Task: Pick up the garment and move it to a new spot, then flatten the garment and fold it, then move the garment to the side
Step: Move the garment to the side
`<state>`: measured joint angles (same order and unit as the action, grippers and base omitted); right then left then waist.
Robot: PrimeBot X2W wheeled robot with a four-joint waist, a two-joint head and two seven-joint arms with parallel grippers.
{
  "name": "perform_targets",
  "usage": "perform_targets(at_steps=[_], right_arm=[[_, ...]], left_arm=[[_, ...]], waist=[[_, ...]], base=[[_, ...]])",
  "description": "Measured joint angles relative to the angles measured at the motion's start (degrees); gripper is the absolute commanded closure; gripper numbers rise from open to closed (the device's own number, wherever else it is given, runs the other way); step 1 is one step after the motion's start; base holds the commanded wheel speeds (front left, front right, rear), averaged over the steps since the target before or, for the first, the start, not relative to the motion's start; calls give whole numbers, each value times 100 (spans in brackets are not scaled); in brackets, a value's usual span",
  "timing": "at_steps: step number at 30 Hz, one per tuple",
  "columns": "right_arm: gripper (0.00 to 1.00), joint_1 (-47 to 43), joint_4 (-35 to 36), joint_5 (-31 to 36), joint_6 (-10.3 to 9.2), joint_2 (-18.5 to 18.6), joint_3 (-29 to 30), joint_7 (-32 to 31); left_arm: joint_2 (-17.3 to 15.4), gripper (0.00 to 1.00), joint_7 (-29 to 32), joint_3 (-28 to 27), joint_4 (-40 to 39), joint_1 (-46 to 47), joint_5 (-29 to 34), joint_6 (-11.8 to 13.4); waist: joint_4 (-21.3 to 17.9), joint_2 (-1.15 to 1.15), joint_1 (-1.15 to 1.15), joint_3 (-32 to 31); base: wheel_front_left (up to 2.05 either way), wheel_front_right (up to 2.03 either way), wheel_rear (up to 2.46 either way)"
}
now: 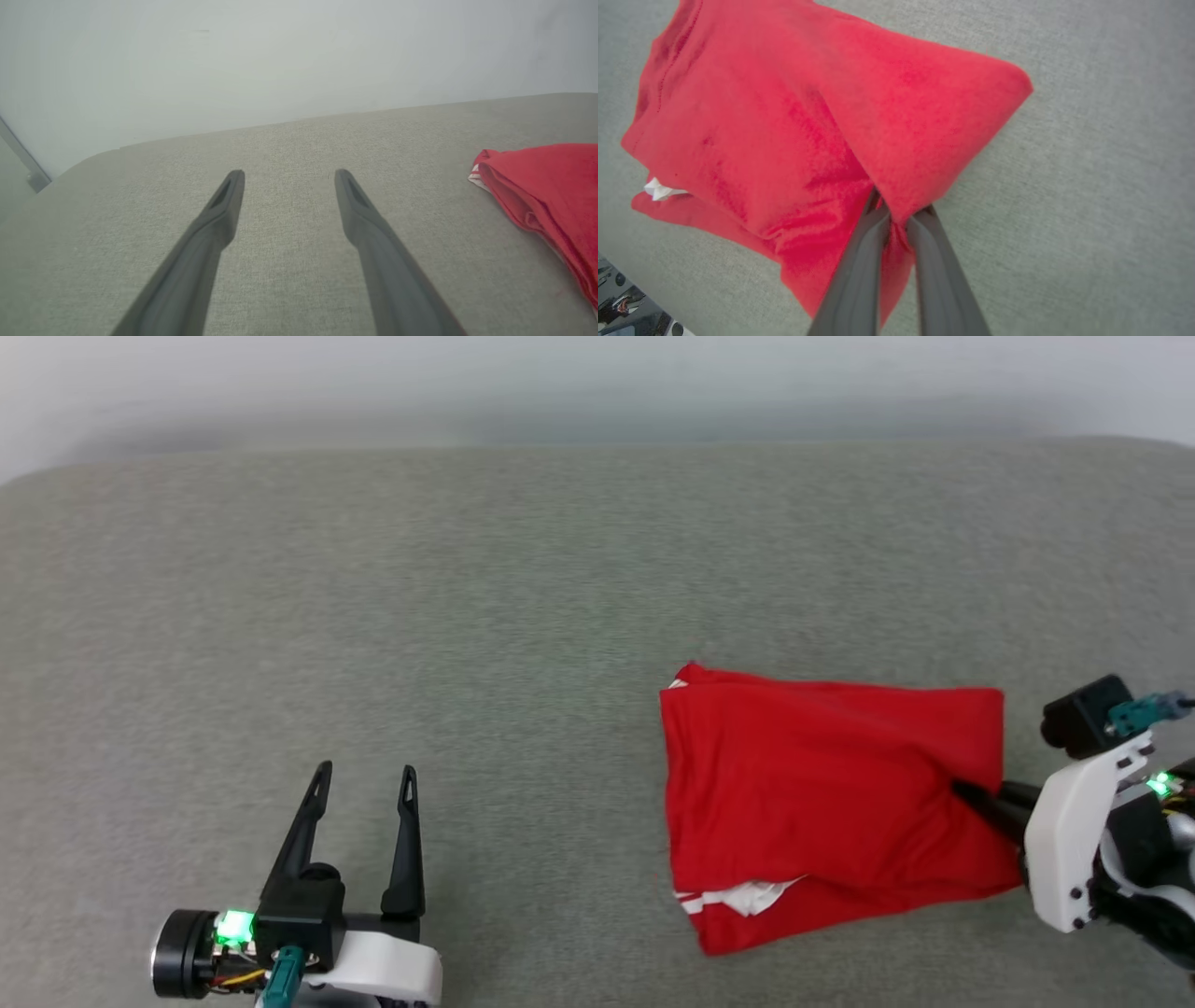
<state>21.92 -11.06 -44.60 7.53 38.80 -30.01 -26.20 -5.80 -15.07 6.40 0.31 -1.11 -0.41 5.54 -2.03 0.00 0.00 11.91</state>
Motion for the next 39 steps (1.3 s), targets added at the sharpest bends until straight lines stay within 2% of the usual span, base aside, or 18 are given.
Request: perform_targets(at_steps=[8, 13, 19, 29, 39], right_arm=[[100, 232, -57, 136, 0, 261, 105, 245], [100, 419, -143, 293, 0, 296, 162, 405], [100, 878, -410, 437, 1, 408, 396, 456], [100, 1567, -1212, 686, 1, 1102, 1321, 478], [100, 2122, -2004, 1236, 1, 1303, 2240, 412]], left_arm=[[-113, 0, 0, -35, -64, 141, 53, 24], [-182, 0, 0, -42, -120, 220, 67, 52], [-292, 0, 0, -76, -299, 426, 77, 53], [-457, 0, 0, -14, -748, 952, 180, 166], [-623, 0, 0, 26, -1063, 1193, 185, 275]], waist=[[-663, 0, 0, 184], [-856, 0, 0, 384], [-901, 0, 0, 729], [-820, 0, 1, 1687], [-761, 0, 1, 2395]], base=[[0, 0, 0], [0, 0, 0], [0, 0, 0], [0, 0, 0], [0, 0, 0]])
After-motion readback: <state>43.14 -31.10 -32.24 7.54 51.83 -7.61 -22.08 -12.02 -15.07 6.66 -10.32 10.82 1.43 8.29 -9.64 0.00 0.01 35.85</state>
